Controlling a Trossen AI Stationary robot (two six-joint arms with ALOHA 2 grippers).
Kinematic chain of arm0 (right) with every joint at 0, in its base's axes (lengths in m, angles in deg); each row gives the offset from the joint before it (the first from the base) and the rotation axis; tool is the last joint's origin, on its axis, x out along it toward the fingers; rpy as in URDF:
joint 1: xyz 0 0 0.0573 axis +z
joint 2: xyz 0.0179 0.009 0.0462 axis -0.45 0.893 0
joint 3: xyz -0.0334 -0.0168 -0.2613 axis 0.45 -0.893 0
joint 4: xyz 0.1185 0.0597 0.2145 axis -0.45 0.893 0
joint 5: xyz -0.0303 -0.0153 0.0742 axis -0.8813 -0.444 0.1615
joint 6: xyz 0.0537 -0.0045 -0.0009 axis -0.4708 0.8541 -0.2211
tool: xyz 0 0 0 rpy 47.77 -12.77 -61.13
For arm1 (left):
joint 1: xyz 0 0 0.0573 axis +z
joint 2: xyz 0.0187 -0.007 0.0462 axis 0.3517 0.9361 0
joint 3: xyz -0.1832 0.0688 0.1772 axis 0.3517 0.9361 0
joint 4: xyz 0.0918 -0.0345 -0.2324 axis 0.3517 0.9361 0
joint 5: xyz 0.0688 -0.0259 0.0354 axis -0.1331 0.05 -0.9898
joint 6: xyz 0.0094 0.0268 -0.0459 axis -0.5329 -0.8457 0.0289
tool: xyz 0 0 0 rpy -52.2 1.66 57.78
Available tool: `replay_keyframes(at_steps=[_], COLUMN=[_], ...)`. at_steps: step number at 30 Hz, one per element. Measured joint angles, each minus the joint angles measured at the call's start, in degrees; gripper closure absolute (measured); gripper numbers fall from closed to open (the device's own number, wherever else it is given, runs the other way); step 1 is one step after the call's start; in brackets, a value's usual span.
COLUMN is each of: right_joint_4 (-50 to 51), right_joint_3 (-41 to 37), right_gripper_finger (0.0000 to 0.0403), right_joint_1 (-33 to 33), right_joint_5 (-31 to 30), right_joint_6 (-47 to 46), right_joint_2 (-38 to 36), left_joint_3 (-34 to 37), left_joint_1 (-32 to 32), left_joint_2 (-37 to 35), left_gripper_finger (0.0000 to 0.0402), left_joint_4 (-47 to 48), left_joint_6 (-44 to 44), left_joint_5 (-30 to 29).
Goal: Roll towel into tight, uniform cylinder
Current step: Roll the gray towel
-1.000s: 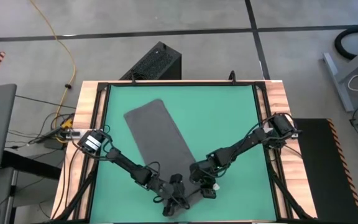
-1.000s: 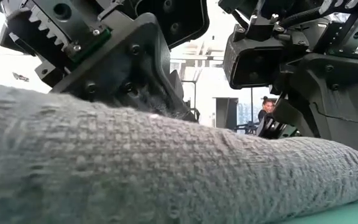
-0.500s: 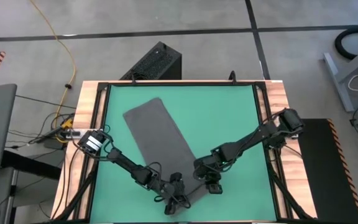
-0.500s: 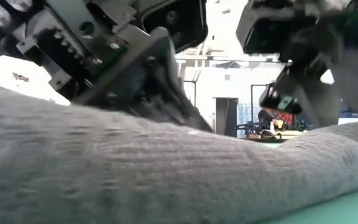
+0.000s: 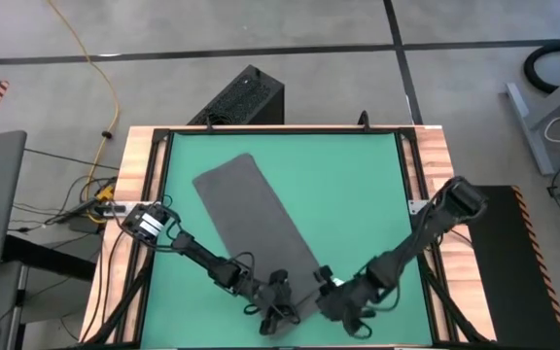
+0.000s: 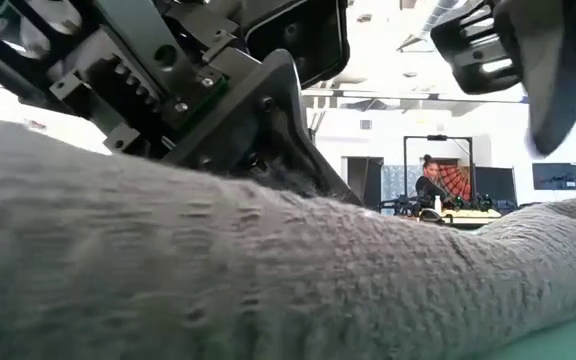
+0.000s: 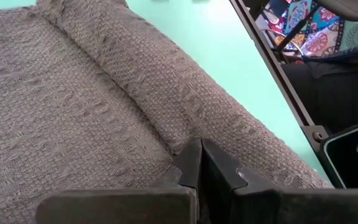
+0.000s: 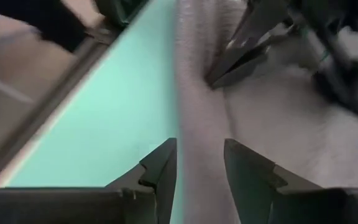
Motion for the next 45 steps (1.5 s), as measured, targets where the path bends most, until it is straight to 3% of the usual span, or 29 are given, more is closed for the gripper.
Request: replay_keyframes(at_steps=[5, 15, 19, 22, 26, 31, 37, 45], right_joint_4=[-3.65, -2.82, -0.78, 0.33, 0.98, 1.34, 1.32, 2.83], right_joint_3=[0.02, 0.13, 0.22, 0.22, 0.17, 0.13, 0.13, 0.17], right_gripper_finger=[0.0245, 0.0253, 0.0316, 0.0374, 0.0375, 0.0364, 0.0366, 0.0365], right_joint_1=[2.72, 0.52, -1.48, -3.12, -6.04, -10.69, -16.65, -22.05], right_joint_5=[-9.24, -9.74, -4.90, 1.65, 12.93, 26.34, 34.06, 40.05], right_joint_6=[2.13, -3.01, -5.85, -8.17, -12.38, -15.08, -16.31, -19.50], right_joint_2=[5.01, 9.09, 8.11, 6.93, 5.74, 5.71, 5.83, 5.83], left_joint_3=[0.08, 0.27, 0.37, 0.41, 0.49, 0.38, -0.99, -5.08], left_joint_1=[0.65, 0.90, 1.03, 1.08, 0.63, -1.02, -3.34, -3.71], left_joint_2=[0.07, -0.45, -3.35, -7.46, -11.30, -11.43, -7.02, -1.41], left_gripper_finger=[0.0401, 0.0401, 0.0401, 0.0401, 0.0401, 0.0401, 0.0401, 0.0401], left_joint_4=[-0.84, -2.45, 2.64, 9.18, 12.70, 3.26, -6.18, -2.45], left_joint_6=[-0.36, -0.06, -0.10, -1.17, -2.05, -4.65, -4.48, -2.47], left_joint_5=[0.18, 1.82, 2.72, 0.08, -4.41, -5.61, -7.58, -8.09])
